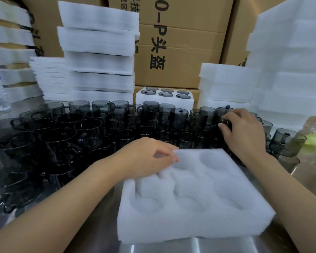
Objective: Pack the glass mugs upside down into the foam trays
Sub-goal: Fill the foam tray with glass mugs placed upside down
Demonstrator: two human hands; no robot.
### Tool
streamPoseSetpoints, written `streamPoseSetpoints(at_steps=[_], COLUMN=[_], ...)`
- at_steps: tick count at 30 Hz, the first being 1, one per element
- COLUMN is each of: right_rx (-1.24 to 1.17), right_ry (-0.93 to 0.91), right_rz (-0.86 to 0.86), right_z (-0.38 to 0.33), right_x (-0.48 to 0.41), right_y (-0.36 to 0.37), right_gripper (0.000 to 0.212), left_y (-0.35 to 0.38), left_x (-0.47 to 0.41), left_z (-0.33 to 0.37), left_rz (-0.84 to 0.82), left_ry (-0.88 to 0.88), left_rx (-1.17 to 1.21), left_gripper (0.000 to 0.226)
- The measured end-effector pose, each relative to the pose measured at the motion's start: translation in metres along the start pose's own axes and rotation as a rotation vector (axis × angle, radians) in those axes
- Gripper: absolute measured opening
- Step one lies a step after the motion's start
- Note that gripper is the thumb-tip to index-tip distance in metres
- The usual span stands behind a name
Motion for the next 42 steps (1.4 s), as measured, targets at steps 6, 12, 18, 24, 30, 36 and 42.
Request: streamPoseSetpoints(at_steps=[6,12,18,24,30,36,42], right_rx=[-0.434,-0.708,-0.619,-0.621,-0.71,-0.691,-0.663], right_ry=[-0.098,-0.286,-0.365,-0.455,-0.453,-0.427,-0.422], right_rz=[0.021,-0.292,-0.264,-0.368,-0.379,-0.431,-0.428], right_z=[-0.045,-0.114,-0.11,-0.121,-0.122,-0.121,-0.119], right_x=[0.009,0.048,0.052,0.062,0.063,0.064,0.062], right_y=[-0.038,-0.007,-0.01,-0.001,-0.003,0.002,0.003], right_gripper=[0.006,0.014,0.008,0.007,0.037,0.073,0.067], left_y=[0.0,-0.012,-0.017,-0.016,-0.025,-0.035,-0.038], left_x=[0.0,0.001,0.0,0.002,0.005,0.01,0.013], left_z=[-0.001,0.002,-0.016,-0.014,-0.006,0.0,0.005], left_rz=[0.006,0.136,0.253,0.25,0.345,0.438,0.461], left_ry=[-0.01,0.012,-0.099,-0.061,0.022,0.068,0.102], left_rx=[-0.003,0.013,0.129,0.173,0.219,0.19,0.137], left_gripper=[0.017,0.031,0.067,0.09,0.086,0.084,0.087])
Point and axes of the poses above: each hand's wrist, its own x-axis away from the middle knuckle, its own y-axis out of the palm, z = x × y, the point moved 10 cm from there along -x, towards the middle knuckle, and after that the axes turned 14 degrees about -x, right-handed, at the moved point
